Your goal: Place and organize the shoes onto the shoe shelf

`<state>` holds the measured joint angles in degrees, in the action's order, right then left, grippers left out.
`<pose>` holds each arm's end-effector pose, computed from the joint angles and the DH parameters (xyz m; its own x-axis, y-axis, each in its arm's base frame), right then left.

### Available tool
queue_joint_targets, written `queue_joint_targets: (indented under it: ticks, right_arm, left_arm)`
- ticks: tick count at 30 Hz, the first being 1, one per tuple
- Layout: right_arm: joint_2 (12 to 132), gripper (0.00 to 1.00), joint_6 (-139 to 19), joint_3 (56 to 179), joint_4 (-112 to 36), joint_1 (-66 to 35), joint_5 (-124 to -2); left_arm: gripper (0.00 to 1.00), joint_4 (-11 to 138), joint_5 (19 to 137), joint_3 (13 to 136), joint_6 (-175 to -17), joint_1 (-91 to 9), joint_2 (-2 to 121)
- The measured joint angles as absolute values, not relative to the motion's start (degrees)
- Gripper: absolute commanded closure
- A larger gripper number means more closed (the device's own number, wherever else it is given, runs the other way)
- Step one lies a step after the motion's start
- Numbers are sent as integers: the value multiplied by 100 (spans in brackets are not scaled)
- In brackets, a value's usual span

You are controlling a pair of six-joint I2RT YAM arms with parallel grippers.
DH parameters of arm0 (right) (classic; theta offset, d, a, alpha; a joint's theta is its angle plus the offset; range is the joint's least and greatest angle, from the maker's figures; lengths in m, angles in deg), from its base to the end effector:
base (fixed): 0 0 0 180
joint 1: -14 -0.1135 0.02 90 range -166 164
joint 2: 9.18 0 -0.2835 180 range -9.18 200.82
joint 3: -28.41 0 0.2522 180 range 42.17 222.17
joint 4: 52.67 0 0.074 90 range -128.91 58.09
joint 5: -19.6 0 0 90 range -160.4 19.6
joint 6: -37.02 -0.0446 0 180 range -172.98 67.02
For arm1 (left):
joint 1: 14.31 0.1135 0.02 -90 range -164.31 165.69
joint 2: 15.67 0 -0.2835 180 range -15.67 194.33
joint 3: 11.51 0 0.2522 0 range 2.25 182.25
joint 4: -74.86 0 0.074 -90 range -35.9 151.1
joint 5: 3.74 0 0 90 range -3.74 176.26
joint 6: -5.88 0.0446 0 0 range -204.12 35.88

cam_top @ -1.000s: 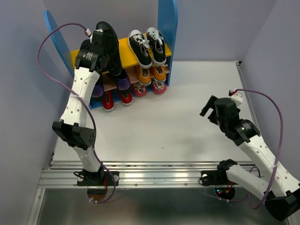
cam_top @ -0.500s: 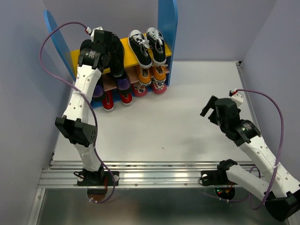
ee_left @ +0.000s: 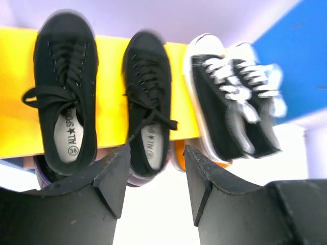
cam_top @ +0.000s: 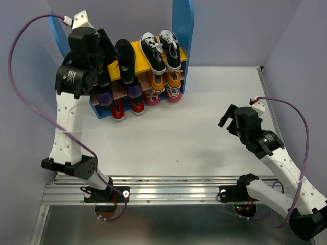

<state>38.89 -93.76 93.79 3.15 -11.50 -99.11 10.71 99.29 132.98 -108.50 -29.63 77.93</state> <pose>0.1535 0.0495 0.3290 -0.4506 0.4198 -0.7879 0.3381 0.8971 0.2846 0.3028 -0.0725 0.5652 -0.2204 -0.3566 -0.9079 -0.0496 0.9337 -0.3547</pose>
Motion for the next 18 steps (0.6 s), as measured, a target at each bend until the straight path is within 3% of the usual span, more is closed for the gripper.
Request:
queue_joint_targets:
  ticks: [3, 10, 18]
  right_arm:
    - [3907, 0, -9376, 9379, 317, -1150, -9922]
    - [4020, 0, -9422, 9390, 477, -1150, -10160]
    - [4033, 0, -9505, 9390, 586, -1150, -10357]
  left_arm:
    - [41, 1659, 9713, 12507, -10813, -2965, 6856]
    - [39, 3370, 8795, 9423, -10850, -3043, 4438]
    - [37, 4057, 7901, 7653, -10905, -3306, 3774]
